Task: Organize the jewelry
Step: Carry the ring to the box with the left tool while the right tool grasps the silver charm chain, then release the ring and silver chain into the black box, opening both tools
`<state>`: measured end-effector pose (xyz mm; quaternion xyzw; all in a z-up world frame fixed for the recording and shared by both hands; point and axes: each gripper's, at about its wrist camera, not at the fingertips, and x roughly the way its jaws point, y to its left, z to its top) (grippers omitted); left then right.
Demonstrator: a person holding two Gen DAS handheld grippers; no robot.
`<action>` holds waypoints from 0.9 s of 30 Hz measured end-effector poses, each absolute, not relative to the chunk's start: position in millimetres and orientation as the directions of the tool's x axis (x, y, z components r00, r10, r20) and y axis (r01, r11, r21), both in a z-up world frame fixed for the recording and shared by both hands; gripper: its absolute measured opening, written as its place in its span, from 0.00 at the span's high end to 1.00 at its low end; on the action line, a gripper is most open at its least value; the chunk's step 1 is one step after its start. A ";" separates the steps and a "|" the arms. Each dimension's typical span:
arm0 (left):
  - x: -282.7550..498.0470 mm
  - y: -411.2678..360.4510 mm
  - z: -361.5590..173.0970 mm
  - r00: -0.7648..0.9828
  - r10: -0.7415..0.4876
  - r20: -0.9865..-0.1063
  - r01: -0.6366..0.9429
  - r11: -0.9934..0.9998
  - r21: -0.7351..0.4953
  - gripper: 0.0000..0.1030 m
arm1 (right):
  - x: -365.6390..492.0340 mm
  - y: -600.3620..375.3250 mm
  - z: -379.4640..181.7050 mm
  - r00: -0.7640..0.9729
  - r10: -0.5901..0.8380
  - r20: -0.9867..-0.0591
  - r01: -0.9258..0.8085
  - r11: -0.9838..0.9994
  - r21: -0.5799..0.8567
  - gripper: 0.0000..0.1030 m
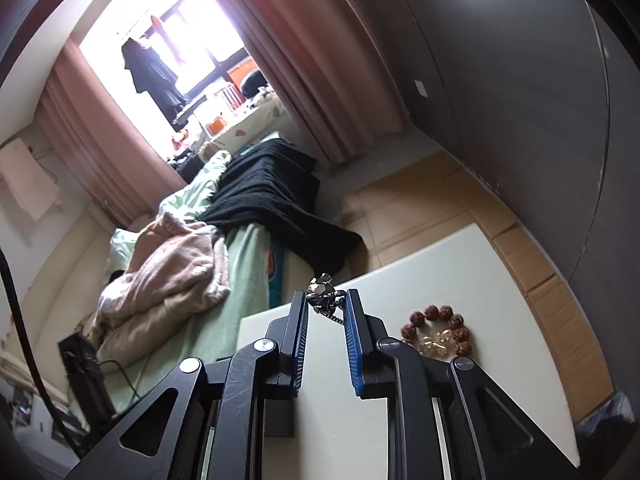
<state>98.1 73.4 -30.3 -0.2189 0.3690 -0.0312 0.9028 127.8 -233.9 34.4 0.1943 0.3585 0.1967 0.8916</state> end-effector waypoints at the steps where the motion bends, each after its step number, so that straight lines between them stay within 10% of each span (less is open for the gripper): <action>1: 97.9 73.5 -30.6 0.723 -0.218 -0.655 -0.105 0.903 -0.417 0.87 | 125.0 -230.2 42.9 0.673 0.492 -0.552 -0.223 0.847 0.483 0.81; 6: 100.4 74.7 -27.8 0.714 -0.240 -0.658 -0.088 0.901 -0.424 0.86 | 121.1 -215.4 73.9 0.689 0.505 -0.519 -0.267 0.844 0.466 0.81; 11: 91.6 92.1 -21.3 0.744 -0.247 -0.621 -0.106 0.874 -0.474 0.25 | 114.8 -187.6 102.0 0.683 0.538 -0.493 -0.336 0.832 0.442 0.81; 27: 59.5 173.2 -5.0 0.826 -0.147 -0.544 -0.215 0.809 -0.546 0.25 | 113.9 -75.8 99.4 0.597 0.593 -0.540 -0.467 0.804 0.368 0.81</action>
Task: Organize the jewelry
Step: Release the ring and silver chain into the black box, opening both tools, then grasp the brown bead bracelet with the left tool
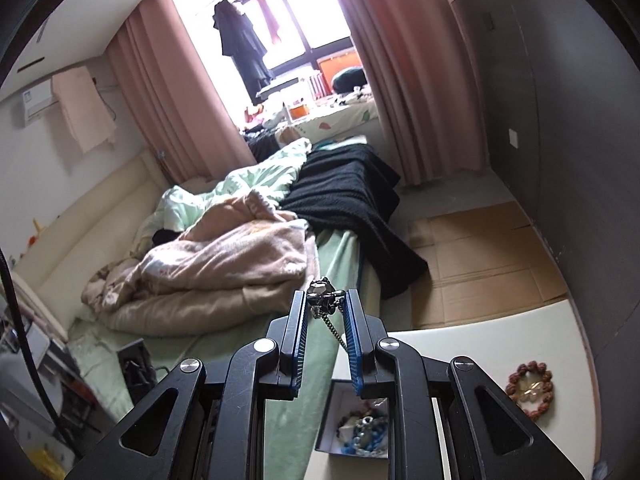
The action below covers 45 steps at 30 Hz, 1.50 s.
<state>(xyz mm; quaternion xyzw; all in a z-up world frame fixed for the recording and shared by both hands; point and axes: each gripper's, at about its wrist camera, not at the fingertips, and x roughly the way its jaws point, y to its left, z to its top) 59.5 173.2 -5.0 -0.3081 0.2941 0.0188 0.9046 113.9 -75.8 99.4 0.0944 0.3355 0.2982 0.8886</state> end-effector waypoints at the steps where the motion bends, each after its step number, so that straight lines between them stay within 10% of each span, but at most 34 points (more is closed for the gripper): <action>1: 58.4 175.7 -4.4 0.828 -0.148 -0.540 -0.214 0.808 -0.549 0.25 | 115.0 -71.5 96.1 0.590 0.594 -0.547 -0.468 0.803 0.368 0.81; 10: 54.2 193.7 -9.4 0.833 -0.136 -0.536 -0.249 0.773 -0.583 0.25 | 126.6 -36.1 40.0 0.476 0.587 -0.654 -0.455 0.801 0.389 0.81; 15: 56.2 189.8 -9.4 0.830 -0.137 -0.541 -0.245 0.781 -0.574 0.25 | 128.5 -47.0 24.1 0.452 0.573 -0.684 -0.428 0.812 0.397 0.56; 24: 75.6 143.9 -10.2 0.807 -0.176 -0.564 -0.193 0.825 -0.532 0.25 | 118.5 -124.5 27.3 0.524 0.514 -0.679 -0.347 0.857 0.381 0.53; 28: 87.8 108.7 -9.8 0.787 -0.196 -0.584 -0.144 0.864 -0.483 0.25 | 113.8 -171.8 23.1 0.571 0.484 -0.663 -0.276 0.874 0.400 0.35; 45: 132.9 -39.3 -32.0 0.688 -0.203 -0.696 0.009 0.962 -0.273 0.25 | 134.7 -297.2 -36.7 0.511 0.401 -0.760 0.004 0.884 0.468 0.35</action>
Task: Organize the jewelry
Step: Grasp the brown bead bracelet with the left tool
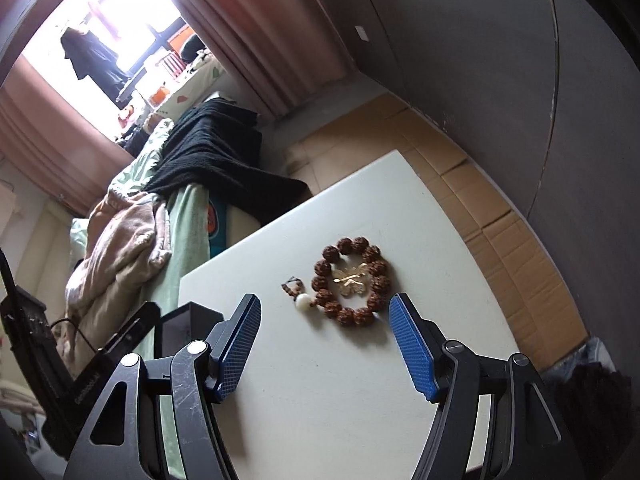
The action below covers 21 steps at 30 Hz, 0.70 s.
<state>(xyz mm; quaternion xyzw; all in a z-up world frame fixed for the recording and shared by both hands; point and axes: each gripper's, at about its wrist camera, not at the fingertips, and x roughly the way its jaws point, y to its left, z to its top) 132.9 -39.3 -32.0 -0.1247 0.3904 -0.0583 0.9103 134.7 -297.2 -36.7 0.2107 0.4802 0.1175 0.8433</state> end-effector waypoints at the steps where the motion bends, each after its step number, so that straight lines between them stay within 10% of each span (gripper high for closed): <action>1: 134.2 -45.5 -33.1 0.686 -0.202 -0.699 0.017 0.965 -0.262 0.25 | 136.3 -302.6 -38.3 0.507 0.398 -0.765 0.015 0.883 0.470 0.35; 21: 176.9 -137.5 -93.6 0.604 -0.038 -0.796 -0.006 0.999 -0.052 0.25 | 149.8 -348.7 -45.5 0.484 0.361 -0.797 0.072 0.891 0.448 0.35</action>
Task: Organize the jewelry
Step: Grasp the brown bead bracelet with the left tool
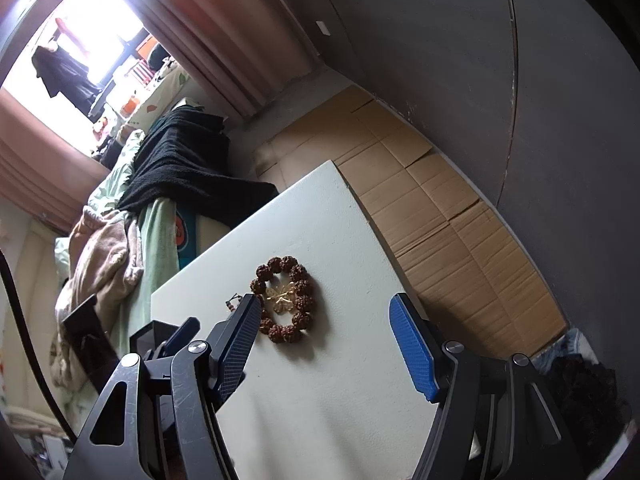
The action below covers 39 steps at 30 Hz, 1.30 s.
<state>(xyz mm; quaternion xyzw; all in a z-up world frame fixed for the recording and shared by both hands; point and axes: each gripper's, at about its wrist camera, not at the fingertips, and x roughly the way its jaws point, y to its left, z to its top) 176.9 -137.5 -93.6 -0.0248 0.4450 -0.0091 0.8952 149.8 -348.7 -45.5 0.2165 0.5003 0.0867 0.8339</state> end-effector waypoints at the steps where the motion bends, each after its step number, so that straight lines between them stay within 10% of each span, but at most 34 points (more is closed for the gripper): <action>1: 178.5 -137.5 -96.0 0.599 -0.036 -0.800 -0.009 0.999 -0.051 0.25 | 150.3 -349.3 -46.0 0.482 0.360 -0.799 0.071 0.893 0.445 0.35; 15: 182.8 -120.8 -121.0 0.524 -0.087 -0.848 0.018 0.996 -0.092 0.33 | 152.2 -347.4 -49.2 0.473 0.332 -0.816 0.077 0.907 0.414 0.35; 23: 179.2 -108.8 -118.9 0.493 -0.217 -0.843 0.038 0.973 -0.228 0.82 | 152.8 -342.4 -52.2 0.460 0.330 -0.824 0.067 0.913 0.403 0.35; 33: 181.2 -97.5 -105.9 0.526 -0.204 -0.826 0.004 0.971 -0.238 0.83 | 154.3 -346.4 -57.4 0.454 0.315 -0.833 0.088 0.915 0.394 0.35; 39: 188.0 -103.4 -118.9 0.497 -0.149 -0.855 -0.011 0.984 -0.178 0.67 | 158.0 -341.8 -59.1 0.448 0.319 -0.835 0.080 0.916 0.393 0.35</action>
